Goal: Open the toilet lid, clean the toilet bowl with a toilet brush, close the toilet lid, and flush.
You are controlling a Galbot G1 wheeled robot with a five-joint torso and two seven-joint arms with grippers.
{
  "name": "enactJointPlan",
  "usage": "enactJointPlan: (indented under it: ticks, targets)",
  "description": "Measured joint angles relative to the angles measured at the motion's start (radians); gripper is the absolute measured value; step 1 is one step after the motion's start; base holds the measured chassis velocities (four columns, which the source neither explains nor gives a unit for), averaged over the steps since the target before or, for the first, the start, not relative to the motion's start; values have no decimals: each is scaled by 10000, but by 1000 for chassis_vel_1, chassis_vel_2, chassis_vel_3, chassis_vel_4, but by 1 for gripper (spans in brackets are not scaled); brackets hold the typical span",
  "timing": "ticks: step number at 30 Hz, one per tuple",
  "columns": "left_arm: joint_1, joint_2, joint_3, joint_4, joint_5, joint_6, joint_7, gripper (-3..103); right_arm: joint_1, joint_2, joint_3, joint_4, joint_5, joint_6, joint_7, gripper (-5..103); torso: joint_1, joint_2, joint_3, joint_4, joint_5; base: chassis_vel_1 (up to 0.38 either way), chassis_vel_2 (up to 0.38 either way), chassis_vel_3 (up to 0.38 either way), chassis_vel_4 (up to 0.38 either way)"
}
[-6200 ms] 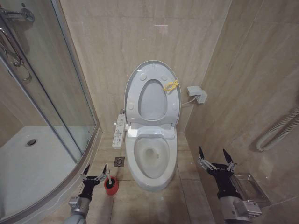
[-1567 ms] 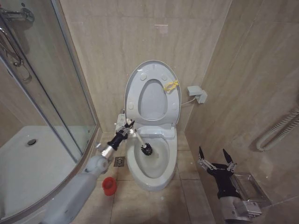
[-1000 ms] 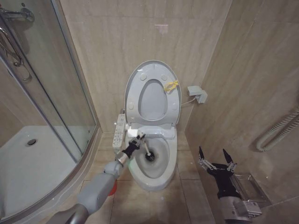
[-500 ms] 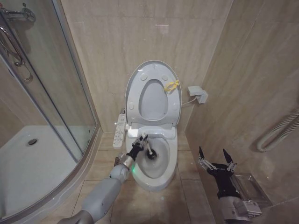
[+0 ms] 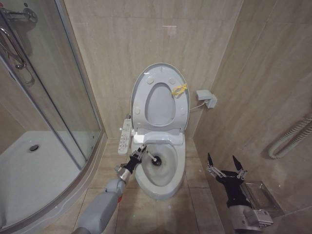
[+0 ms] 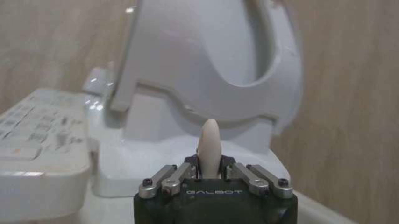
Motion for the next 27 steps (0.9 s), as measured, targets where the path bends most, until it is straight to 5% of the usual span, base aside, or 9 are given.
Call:
enactJointPlan:
  ticks: [4,10,13,16,22,24,27]
  targets:
    - [202,74,29,-431,150,-86,-223,21,0,0,0,0,0,0,0,100,0,0,-1,0,3,0,0,0,0]
    - [684,-335,232,-1218,-2544,451,-1080,21,0,0,0,0,0,0,0,100,0,0,-1,4,3,0,0,0,0]
    - [829,-456,219,-1336,-3074,613,-1292,21,0,0,0,0,0,0,0,100,0,1,-1,1,3,0,0,0,0]
    - [889,-486,117,-1008,-2713,513,-1165,21,0,0,0,0,0,0,0,100,-1,1,-2,6,5,0,0,0,0]
    - [1138,-514,-379,-156,116,-331,-1020,21,0,0,0,1,0,0,0,100,1,1,-1,1,-1,0,0,0,0]
    - [1206,-516,-358,-267,101,-357,-1067,21,0,0,0,1,0,0,0,100,0,0,-1,1,2,0,0,0,0]
    - [1259,-516,-97,-787,-1091,-159,-1113,21,0,0,0,0,0,0,0,100,0,0,-1,2,1,0,0,0,0]
